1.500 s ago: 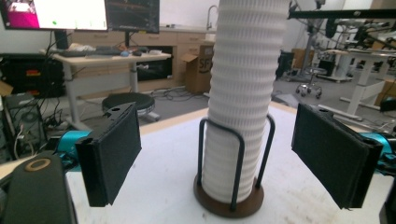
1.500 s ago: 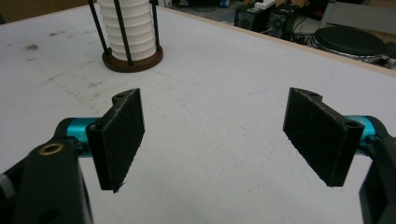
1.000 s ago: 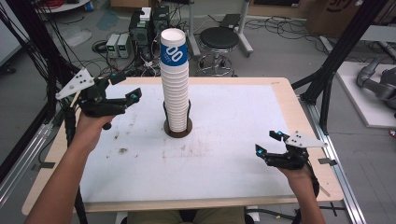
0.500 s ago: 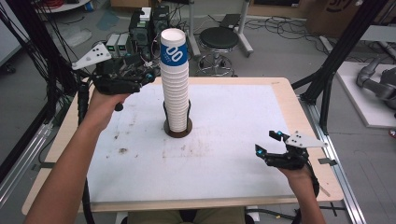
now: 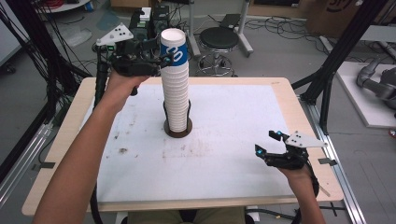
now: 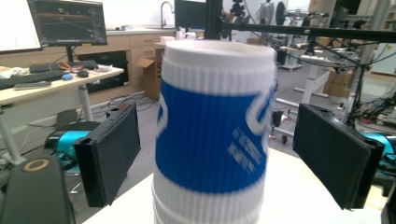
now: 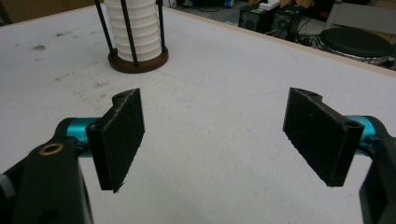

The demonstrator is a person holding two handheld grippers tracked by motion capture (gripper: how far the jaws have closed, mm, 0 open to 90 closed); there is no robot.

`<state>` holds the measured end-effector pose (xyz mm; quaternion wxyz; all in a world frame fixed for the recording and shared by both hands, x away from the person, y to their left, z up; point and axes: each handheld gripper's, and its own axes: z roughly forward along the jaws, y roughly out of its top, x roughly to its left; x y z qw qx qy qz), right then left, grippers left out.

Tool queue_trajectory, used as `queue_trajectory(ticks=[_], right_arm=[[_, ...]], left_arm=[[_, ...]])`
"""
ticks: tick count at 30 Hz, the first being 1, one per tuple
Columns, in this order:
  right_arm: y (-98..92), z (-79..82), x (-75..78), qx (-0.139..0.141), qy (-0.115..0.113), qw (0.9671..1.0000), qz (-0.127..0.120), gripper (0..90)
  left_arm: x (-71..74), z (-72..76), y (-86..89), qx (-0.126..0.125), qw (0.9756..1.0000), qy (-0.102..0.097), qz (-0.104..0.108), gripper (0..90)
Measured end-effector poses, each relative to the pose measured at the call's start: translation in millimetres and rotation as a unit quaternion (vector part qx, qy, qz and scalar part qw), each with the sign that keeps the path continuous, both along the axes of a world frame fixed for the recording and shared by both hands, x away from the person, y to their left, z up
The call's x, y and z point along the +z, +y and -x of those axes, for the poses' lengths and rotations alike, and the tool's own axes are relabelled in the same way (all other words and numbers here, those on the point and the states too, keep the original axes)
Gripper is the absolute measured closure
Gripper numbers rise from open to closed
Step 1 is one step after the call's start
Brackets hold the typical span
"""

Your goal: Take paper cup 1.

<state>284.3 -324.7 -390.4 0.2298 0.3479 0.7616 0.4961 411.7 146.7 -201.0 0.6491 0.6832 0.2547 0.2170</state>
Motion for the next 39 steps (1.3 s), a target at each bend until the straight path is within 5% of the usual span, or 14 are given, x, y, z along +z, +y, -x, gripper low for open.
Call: queue_trajectory(ticks=[13,16,23,39], right_arm=[[-0.9,-0.1,-0.2,0.001,-0.001,1.0000,-0.003,21.1],[-2.0,0.6,-0.1,-0.001,0.001,1.0000,-0.005,21.1],[-3.3,0.7,-0.2,-0.003,0.000,1.0000,-0.006,21.1],[-0.7,1.0,0.6,0.002,0.000,1.0000,-0.006,21.1]], left_arm=[[13.8,-19.4,-28.8,0.010,0.9997,0.002,-0.023,15.8],[14.2,-20.2,-29.2,0.009,0.9998,-0.004,-0.017,26.7],[16.8,-19.9,-27.3,0.009,0.9999,-0.004,-0.006,28.0],[60.9,-10.0,-22.0,0.011,0.9992,-0.034,0.015,28.3]])
